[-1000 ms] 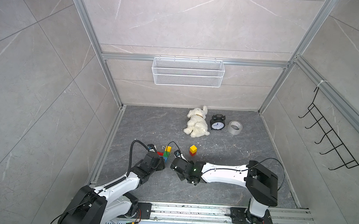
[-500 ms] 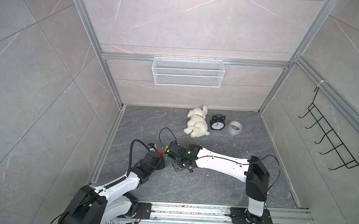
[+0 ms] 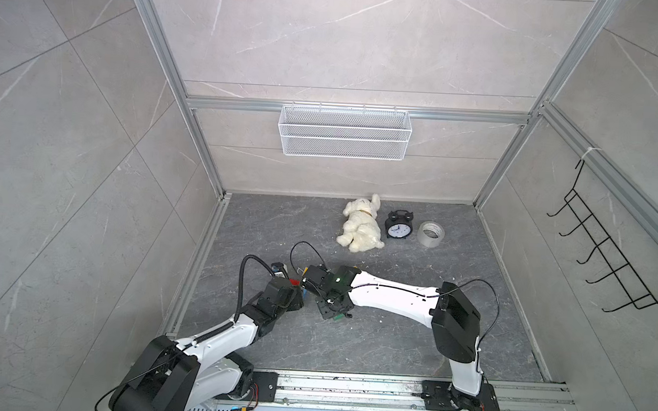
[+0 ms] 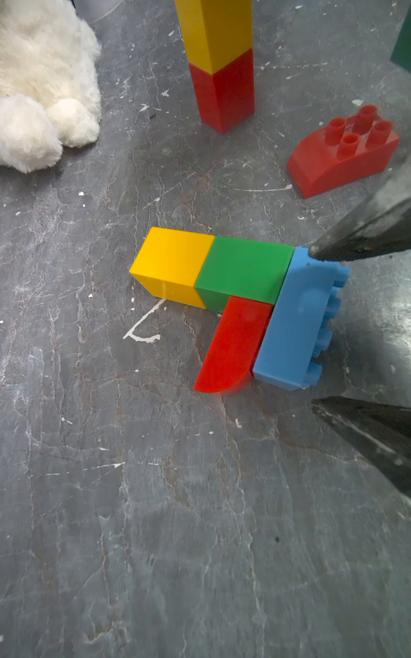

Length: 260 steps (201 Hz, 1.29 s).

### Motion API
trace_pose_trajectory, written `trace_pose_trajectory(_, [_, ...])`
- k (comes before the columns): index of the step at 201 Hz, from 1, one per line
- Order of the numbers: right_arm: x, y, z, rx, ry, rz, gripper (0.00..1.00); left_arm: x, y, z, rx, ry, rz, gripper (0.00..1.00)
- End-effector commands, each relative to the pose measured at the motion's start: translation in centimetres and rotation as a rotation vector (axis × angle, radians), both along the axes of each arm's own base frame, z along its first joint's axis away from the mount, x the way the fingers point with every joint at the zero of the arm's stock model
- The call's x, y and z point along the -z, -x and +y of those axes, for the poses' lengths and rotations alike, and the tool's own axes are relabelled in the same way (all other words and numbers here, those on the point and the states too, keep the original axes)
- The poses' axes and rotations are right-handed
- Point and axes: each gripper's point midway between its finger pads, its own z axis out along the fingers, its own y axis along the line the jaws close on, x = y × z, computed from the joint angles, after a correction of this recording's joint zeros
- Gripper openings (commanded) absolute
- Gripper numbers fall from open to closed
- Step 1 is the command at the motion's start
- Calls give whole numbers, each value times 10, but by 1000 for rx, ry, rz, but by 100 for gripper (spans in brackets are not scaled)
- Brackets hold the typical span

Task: Assemble the letter r with lego
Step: Pick up the lego brick from the center of the board, then assemble the lego brick with the lego brick.

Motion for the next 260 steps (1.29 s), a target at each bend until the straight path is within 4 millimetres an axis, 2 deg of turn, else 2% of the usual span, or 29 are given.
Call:
trace_pose_trajectory(1, [8,-9,1,27,25,-14,24,-15,-12,-5,-2,13,-54,64])
trace_pose_trajectory(63, [14,-24,1,70,23,-29,24,-14,-10,-4,-7,22,-55,64])
trace_pose_trajectory(102, [14,-27,4,58,25,-23,24,-12,-10,-4,-8,20,-50,64])
trace_pose_trajectory(125, [21,-26,1,60,47,-5,24,-11,-11,-5,-5,20,-46,64])
trace_pose_trajectory(188, [21,-28,-15,85,77,5,24,-9,-11,-7,-2,22,-39,64])
trace_pose_trajectory(260, [32,-17,-12,25,77,76,24,-6,-11,-7,2,19,-32,64])
